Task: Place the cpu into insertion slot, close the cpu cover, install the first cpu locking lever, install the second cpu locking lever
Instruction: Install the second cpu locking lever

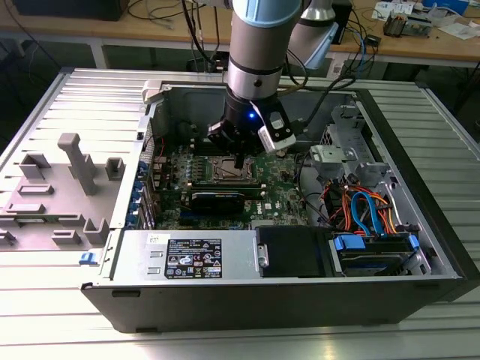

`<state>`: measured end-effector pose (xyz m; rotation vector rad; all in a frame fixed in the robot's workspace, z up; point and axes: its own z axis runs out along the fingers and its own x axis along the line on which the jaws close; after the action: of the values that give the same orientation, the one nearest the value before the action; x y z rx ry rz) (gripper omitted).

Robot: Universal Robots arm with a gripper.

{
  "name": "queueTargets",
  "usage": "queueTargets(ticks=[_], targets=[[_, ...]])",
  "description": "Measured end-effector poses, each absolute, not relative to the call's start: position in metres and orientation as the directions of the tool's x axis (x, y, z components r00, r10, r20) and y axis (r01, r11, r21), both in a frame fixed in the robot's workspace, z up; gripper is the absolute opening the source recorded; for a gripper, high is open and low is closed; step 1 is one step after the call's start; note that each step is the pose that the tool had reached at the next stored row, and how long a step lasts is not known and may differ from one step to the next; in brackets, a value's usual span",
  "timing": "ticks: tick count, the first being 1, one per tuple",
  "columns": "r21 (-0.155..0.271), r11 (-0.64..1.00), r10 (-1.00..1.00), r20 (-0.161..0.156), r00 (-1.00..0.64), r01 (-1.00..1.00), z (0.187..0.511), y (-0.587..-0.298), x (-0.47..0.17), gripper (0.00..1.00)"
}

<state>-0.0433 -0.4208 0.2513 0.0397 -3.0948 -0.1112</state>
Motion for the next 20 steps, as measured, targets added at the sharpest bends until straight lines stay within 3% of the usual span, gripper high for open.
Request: queueTargets(ticks=[20], targets=[[0.093, 0.994, -0.053, 0.054, -0.997, -0.048, 0.223, -0.43, -0.069, 0.11]])
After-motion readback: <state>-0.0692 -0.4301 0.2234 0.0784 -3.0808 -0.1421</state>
